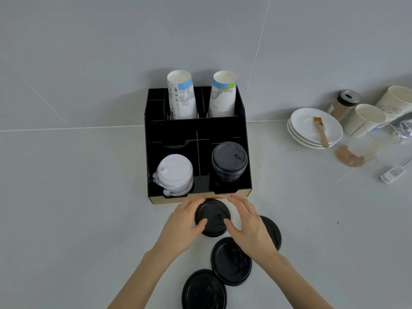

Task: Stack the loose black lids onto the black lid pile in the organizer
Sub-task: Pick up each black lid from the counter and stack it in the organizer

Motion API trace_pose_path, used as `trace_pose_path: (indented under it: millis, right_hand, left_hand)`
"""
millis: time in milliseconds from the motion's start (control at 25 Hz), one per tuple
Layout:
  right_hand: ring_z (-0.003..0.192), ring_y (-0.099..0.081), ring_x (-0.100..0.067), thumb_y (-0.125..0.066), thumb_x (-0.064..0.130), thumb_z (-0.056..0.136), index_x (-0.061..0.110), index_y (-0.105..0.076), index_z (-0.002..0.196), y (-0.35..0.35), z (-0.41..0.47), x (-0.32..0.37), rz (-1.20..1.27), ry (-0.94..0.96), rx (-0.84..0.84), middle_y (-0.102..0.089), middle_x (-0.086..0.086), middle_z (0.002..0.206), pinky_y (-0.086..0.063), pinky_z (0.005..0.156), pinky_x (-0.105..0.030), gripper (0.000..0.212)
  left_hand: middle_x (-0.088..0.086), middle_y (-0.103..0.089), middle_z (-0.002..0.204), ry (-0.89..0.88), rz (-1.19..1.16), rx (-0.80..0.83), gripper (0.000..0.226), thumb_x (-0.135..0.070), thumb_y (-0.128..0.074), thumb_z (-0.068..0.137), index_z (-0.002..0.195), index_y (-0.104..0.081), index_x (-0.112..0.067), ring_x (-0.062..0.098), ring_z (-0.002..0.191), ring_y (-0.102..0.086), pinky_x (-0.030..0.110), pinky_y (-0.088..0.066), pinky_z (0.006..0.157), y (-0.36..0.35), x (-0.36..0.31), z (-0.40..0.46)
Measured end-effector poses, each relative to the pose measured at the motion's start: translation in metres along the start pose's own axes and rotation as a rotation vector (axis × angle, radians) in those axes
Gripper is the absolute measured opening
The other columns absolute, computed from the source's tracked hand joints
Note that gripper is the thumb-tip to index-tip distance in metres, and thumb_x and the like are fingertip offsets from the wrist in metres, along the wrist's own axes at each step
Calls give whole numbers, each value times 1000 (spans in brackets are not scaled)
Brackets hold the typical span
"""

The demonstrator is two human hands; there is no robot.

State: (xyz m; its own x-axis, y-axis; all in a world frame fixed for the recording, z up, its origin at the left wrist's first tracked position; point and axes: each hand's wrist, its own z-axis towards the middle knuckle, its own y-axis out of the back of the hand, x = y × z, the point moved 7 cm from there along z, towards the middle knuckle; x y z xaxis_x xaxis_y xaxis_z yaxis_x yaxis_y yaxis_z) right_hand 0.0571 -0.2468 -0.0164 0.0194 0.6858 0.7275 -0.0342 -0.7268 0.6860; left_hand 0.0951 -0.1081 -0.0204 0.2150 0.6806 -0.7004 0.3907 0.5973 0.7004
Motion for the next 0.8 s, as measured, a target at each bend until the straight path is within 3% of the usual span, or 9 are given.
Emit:
trace_pose_path:
  millis: [200,400,800]
  right_hand:
    - [131,-31,-19,-56,17,83,17,-32,132,-25,-3,-21,-102,-76,169,-34,-2,142,-31,106,-29,54]
    - [129,-35,-20,-56,14,82,16,-34,131,-32,-3,-25,-103,-77,192,-36,-3,141,-33,108,-32,54]
    - [122,-45,-18,-57,11,82,16,-39,127,-24,-5,-17,-29,-68,134,-42,1,138,-34,97,-18,49]
  left_hand:
    - [4,-33,142,96,54,76,59,-24,-55,84,135,-25,-19,20,129,-33,29,-27,108,-21,21,-6]
    - [2,-29,144,104,88,105,62,-27,-54,85,136,-20,-18,20,130,-29,29,-26,108,-31,25,-6]
    - [1,-30,143,59,49,47,59,-26,-54,85,135,-25,-20,16,129,-30,23,-25,106,-26,15,-15]
